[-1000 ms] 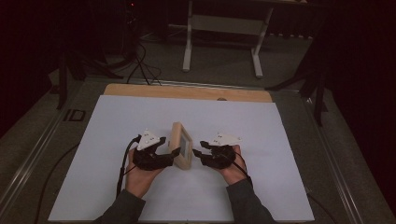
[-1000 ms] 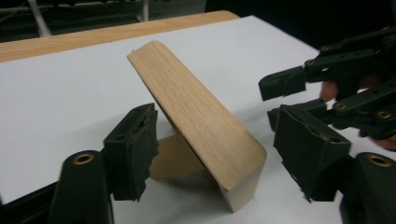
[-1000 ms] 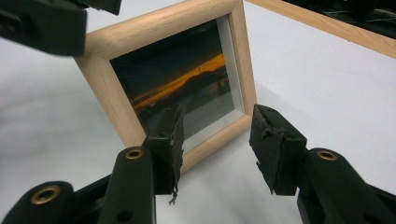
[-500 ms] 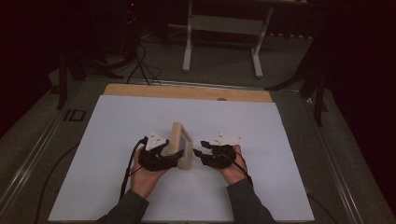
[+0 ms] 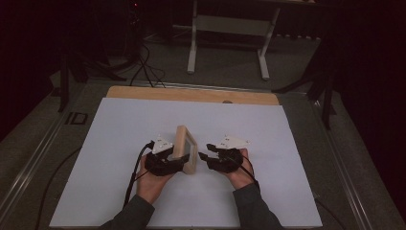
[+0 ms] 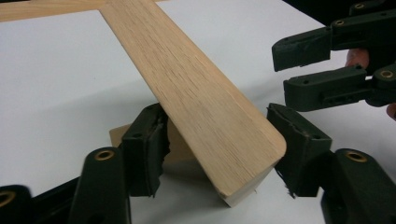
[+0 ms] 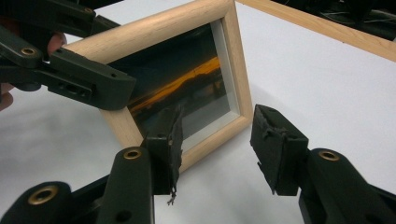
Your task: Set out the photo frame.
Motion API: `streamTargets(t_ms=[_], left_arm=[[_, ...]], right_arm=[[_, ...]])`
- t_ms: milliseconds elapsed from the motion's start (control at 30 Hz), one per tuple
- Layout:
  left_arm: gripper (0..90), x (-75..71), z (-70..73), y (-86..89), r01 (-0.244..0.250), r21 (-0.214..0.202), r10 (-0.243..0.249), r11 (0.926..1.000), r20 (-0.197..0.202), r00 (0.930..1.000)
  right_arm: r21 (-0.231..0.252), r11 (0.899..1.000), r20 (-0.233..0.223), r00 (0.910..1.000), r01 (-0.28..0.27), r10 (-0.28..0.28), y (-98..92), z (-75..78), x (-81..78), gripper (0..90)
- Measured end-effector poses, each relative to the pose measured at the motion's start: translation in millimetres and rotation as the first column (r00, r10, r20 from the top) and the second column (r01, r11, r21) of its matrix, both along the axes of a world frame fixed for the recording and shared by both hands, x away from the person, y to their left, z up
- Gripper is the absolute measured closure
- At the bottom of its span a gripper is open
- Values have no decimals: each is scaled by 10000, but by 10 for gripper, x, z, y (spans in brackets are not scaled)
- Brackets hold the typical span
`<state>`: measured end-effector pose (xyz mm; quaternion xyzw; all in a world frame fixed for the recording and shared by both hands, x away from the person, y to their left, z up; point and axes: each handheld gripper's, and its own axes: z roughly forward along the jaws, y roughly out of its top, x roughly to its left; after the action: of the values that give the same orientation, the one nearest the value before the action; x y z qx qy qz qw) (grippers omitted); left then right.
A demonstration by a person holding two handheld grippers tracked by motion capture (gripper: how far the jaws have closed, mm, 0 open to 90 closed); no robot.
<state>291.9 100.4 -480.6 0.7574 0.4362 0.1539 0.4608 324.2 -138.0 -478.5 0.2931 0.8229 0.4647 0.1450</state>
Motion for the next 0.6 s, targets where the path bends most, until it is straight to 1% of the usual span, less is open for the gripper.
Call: streamTargets(t_ms=[167,333,500,600], left_arm=[[425,1,2,0,-18,-38,17,10000,-40,10000],[431,-4,7,-3,-41,14,41,10000,-46,10000],[470,-5,12,6,-30,40,30,10000,-25,10000],[477,-4,12,10,-11,52,12,10000,-31,10000]], right_arm=[[88,10000,63,10000,28,-28,-19,19,4,526],[113,9999,69,10000,43,-44,-28,28,4,522],[158,9998,84,9999,81,-83,-47,44,6,519],[216,9997,94,9999,109,-111,-59,55,7,517]])
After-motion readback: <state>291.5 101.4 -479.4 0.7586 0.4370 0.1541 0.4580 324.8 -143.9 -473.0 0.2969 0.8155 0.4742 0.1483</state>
